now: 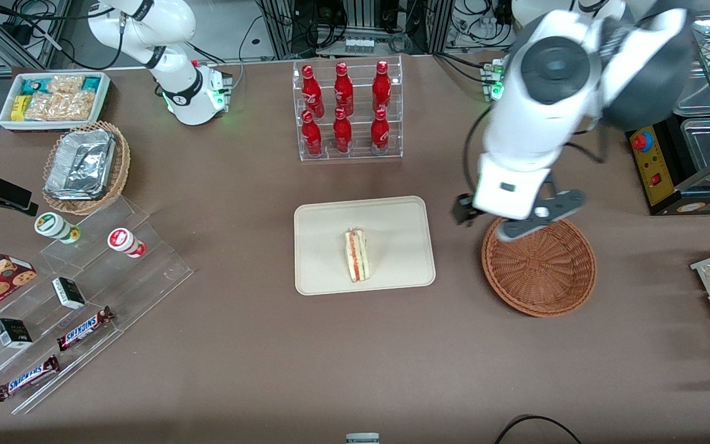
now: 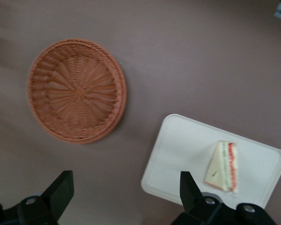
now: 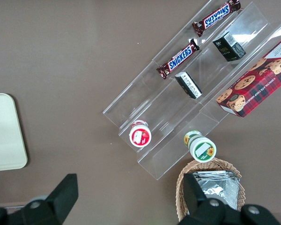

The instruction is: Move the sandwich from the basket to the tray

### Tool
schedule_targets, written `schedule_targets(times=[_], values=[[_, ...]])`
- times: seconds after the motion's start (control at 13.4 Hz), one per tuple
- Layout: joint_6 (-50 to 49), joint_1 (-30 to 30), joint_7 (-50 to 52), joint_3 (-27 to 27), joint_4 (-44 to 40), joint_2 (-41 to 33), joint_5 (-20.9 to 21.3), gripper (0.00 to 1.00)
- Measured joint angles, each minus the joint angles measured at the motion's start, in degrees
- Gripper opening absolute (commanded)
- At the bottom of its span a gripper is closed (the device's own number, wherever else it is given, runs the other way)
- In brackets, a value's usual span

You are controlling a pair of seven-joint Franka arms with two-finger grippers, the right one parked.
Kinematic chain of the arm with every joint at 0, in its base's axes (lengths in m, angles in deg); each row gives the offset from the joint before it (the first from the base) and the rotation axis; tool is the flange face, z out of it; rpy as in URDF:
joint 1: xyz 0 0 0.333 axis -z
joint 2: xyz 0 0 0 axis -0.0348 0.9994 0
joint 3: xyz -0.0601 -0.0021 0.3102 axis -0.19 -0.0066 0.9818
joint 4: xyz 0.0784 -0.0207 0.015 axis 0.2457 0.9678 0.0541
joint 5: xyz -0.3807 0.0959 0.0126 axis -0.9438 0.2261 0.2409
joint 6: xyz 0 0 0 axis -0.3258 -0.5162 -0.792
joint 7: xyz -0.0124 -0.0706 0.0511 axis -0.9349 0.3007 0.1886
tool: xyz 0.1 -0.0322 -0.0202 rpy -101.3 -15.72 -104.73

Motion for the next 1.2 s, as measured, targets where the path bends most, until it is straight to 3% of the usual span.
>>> schedule_targets(times=[0.37, 0.75, 1.2], values=[[-2.1, -10.1, -20.44, 0.59, 6.36, -7.69, -4.75, 1.0], [-2.14, -10.98, -39.23, 11.04, 15.08, -17.12, -9.83, 1.0], [-2.15, -11.28, -42.66, 14.55, 16.66, -19.2, -10.05, 1.0]])
